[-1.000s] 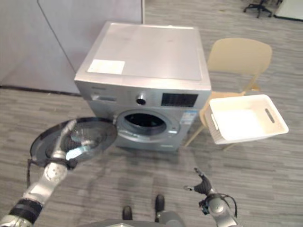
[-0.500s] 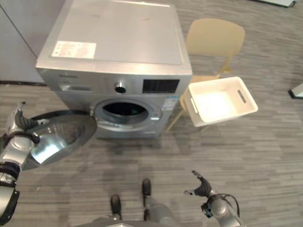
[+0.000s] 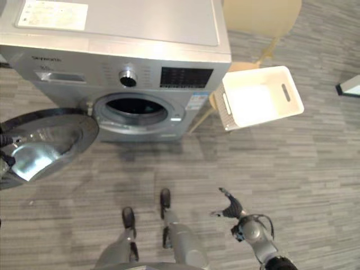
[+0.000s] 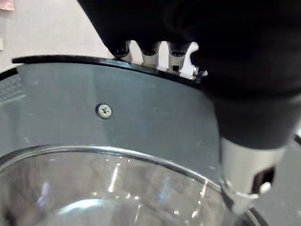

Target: Grab the laundry basket,head to the washer,open it,put in the laundry and shut it.

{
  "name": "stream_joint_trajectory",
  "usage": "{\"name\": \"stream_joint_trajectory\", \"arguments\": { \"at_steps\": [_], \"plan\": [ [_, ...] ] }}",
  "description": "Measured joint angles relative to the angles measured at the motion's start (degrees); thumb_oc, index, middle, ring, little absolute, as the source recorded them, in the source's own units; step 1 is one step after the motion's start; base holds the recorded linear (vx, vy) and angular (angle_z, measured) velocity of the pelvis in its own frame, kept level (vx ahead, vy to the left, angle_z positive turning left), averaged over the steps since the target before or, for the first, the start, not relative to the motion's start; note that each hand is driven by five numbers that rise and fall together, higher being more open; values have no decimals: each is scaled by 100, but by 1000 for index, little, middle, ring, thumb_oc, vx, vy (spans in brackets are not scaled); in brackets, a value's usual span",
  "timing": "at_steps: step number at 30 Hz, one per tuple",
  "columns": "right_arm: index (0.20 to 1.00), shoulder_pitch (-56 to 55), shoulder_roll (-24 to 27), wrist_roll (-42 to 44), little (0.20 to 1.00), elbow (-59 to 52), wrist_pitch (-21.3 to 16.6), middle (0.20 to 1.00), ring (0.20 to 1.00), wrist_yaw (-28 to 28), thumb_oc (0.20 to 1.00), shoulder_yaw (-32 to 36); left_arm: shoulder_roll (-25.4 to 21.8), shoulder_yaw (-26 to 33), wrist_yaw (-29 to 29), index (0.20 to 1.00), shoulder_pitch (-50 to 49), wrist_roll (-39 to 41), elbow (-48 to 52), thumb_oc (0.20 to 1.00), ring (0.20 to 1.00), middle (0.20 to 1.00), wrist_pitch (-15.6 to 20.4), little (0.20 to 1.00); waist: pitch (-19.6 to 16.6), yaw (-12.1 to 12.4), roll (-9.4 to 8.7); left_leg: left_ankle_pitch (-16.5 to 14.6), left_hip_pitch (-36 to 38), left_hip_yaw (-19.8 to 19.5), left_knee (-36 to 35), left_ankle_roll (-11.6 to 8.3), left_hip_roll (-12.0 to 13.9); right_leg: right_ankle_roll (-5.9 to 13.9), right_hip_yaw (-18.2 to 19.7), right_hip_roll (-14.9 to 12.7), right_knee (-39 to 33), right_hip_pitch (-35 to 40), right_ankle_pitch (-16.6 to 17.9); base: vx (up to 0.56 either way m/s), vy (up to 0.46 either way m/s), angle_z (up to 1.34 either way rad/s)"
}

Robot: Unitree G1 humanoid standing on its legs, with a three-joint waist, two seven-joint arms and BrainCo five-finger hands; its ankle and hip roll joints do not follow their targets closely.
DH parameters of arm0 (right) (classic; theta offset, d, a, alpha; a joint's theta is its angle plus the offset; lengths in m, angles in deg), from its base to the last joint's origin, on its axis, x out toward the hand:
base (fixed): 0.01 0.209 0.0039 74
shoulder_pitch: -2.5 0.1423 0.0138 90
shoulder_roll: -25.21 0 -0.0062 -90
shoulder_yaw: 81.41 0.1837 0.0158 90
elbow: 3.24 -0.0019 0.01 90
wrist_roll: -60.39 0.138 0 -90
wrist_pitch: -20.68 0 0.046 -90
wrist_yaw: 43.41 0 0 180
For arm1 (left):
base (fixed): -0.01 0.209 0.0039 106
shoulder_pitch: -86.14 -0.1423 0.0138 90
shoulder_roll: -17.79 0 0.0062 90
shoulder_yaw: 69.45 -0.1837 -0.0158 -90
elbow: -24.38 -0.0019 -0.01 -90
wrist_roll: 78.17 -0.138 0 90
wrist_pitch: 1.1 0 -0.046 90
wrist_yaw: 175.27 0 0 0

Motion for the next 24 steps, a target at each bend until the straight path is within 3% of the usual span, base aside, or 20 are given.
{"name": "stream_joint_trajectory", "arguments": {
  "at_steps": [1, 4, 8, 9, 15, 20, 24],
  "plan": [
    [1000, -27, 2, 0, 1000, 9, -2, 1000, 1000, 0, 1000, -3, 46, -14, -17, 1000, -46, -1, 55, 1000, 1000, 1000, 24, 1000, 11, 31, 15, -11, 58, 17, 0, 1, 3, 0, 3, 2, 0, 56, 0, 63, 19, -1],
    [1000, -118, -14, -51, 1000, -36, 28, 1000, 1000, 1, 1000, 137, 597, 595, 19, 1000, -1079, 51, 1432, 1000, 1000, 1000, 41, 1000, 159, 178, 215, -53, 300, -31, -2, 28, 4, 7, -52, -42, -4, 325, -48, 48, 6, 11],
    [1000, -272, -33, -177, 1000, -94, 98, 1000, 1000, 1, 1000, 337, 1345, 711, -6, 1000, -2258, 245, 3002, 1000, 1000, 1000, 123, 1000, 209, 414, 438, -87, 484, -95, -2, 50, -92, -120, -105, -133, -5, 557, -274, 44, -16, 18],
    [1000, -288, -19, -248, 1000, -86, 150, 1000, 1000, -1, 1000, 407, 1558, 575, -107, 1000, -2546, 281, 3308, 1000, 1000, 1000, 169, 1000, 205, 442, 576, -83, 511, -212, -1, 54, -101, -122, -200, -151, -4, 637, -276, 25, -35, 30],
    [1000, -311, -97, -290, 1000, -134, 146, 1000, 1000, -7, 1000, 467, 2109, 57, -773, 1000, -3572, 928, 4767, 1000, 1000, 1000, 143, 1000, 182, 544, 641, -83, 694, -209, -2, 55, -99, -166, -226, -175, -19, 817, -414, 32, -61, 5],
    [1000, -354, -107, -293, 1000, -67, 152, 1000, 1000, -10, 1000, 492, 2306, -640, -1219, 1000, -3515, 1135, 4763, 1000, 1000, 1000, 154, 1000, 54, 463, 816, -80, 725, -210, -1, 57, -100, -176, -203, -157, -8, 843, -415, 6, -53, -2],
    [1000, -279, -95, -292, 1000, -18, 195, 1000, 1000, 3, 1000, 436, 2830, -1412, -1219, 1000, -2575, 1045, 3561, 1000, 1000, 1000, 102, 1000, -64, 336, 912, -83, 719, -84, -4, 78, -118, -146, -60, -143, -6, 800, -390, -65, -19, -15]
  ]
}}
